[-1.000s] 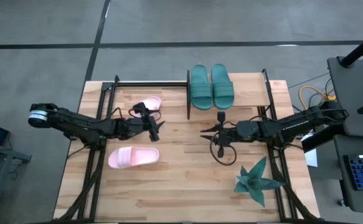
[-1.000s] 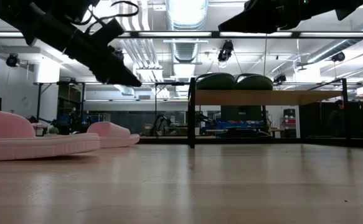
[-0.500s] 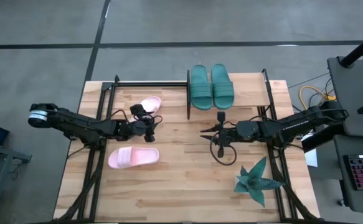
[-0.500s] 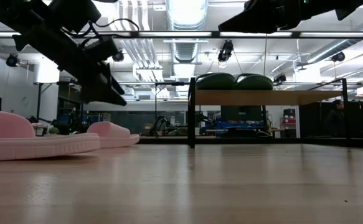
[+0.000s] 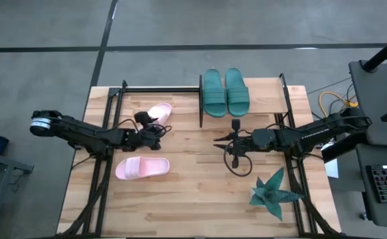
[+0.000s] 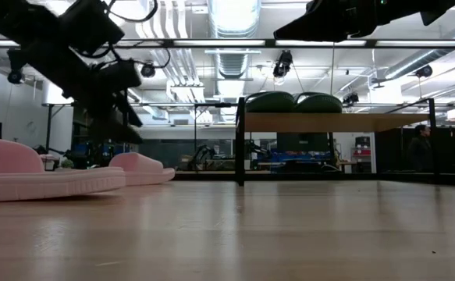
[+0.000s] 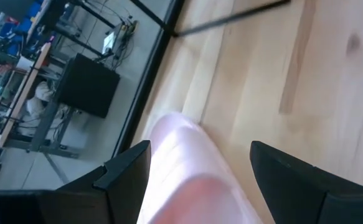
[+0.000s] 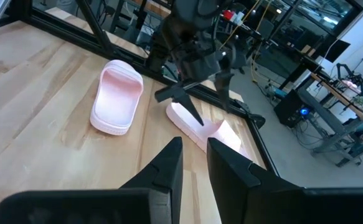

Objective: Pick and place slides into the shelf
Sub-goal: Put the top pink slipper on the shelf

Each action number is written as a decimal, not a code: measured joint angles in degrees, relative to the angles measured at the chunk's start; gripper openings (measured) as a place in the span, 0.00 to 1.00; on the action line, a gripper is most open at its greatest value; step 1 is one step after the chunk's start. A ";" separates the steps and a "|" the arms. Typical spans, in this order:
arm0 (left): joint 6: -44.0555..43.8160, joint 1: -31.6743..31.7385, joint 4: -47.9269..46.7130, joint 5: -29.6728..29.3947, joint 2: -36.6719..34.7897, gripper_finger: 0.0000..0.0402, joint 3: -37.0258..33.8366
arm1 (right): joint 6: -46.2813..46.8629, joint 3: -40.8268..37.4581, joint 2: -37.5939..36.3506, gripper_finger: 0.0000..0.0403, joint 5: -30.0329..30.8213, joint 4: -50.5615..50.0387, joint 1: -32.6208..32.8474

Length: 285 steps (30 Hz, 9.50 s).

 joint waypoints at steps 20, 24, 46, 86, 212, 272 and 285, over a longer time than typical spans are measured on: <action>0.68 0.15 -0.36 -8.89 0.00 0.64 -5.45 | -0.65 0.00 0.00 0.16 0.00 0.04 0.00; 0.72 1.19 -0.18 -10.08 0.33 0.64 -5.95 | -0.90 0.00 0.00 0.16 0.00 0.04 0.00; 16.90 6.41 16.09 -10.08 14.50 0.64 -4.43 | -1.06 0.00 0.00 0.16 0.01 -0.07 0.00; 21.68 9.51 21.44 -10.29 15.80 0.63 -3.94 | -1.05 0.00 0.00 0.16 0.01 -0.44 0.00; 37.74 -15.01 10.52 1.90 14.03 0.01 30.14 | -40.69 0.02 0.00 0.53 5.31 0.07 0.02; 41.67 -28.92 11.56 3.63 -9.77 0.56 22.13 | -36.31 -8.96 -14.61 0.08 -22.98 12.98 -0.33; 43.10 -28.89 18.62 17.56 -8.39 0.56 19.18 | -37.89 -9.03 -12.81 0.08 -25.79 17.75 -0.35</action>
